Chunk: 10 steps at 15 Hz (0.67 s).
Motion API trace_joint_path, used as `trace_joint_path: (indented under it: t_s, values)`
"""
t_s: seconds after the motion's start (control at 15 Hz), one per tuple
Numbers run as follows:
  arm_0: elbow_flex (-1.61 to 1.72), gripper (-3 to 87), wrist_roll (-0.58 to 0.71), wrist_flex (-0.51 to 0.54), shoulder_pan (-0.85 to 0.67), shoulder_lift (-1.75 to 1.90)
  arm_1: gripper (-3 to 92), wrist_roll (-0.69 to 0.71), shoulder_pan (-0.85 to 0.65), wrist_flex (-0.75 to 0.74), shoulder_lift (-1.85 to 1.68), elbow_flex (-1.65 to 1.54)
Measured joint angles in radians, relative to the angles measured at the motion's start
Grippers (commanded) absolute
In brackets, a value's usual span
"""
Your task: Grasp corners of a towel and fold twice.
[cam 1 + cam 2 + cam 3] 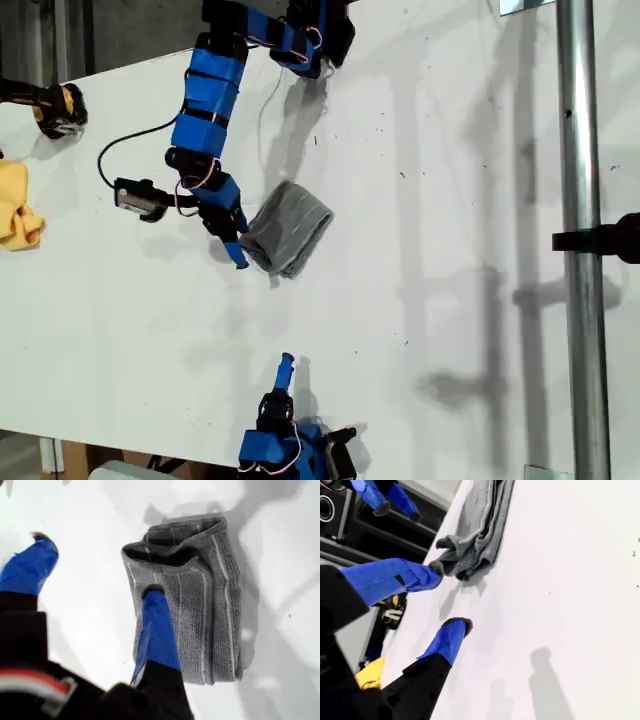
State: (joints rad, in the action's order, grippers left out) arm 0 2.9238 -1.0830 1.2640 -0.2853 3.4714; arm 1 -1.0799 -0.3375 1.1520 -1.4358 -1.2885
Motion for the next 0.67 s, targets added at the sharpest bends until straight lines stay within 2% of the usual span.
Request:
trace_joint_path:
  t_s: [0.13, 0.27, 0.53, 0.6, 0.67]
  values:
    - [0.000, 13.7, 0.006, -0.005, 0.000, 0.000, 14.9, 0.003, -0.018, 0.067, -0.192, -0.057]
    - [0.003, 12.6, 0.023, -0.034, 0.000, 0.000, 4.5, -0.009, -0.014, 0.117, -0.414, -0.267]
    - [0.086, 11.0, -0.025, -0.137, 0.000, 0.000, 1.8, -0.189, 0.049, 0.084, -0.931, -0.908]
    - [0.110, 12.5, -0.043, -0.156, 0.000, 0.000, 0.6, -0.242, 0.080, 0.058, -1.052, -1.066]
    - [0.135, 18.1, -0.066, -0.169, 0.000, 0.000, 0.2, -0.293, 0.110, 0.048, -1.189, -1.221]
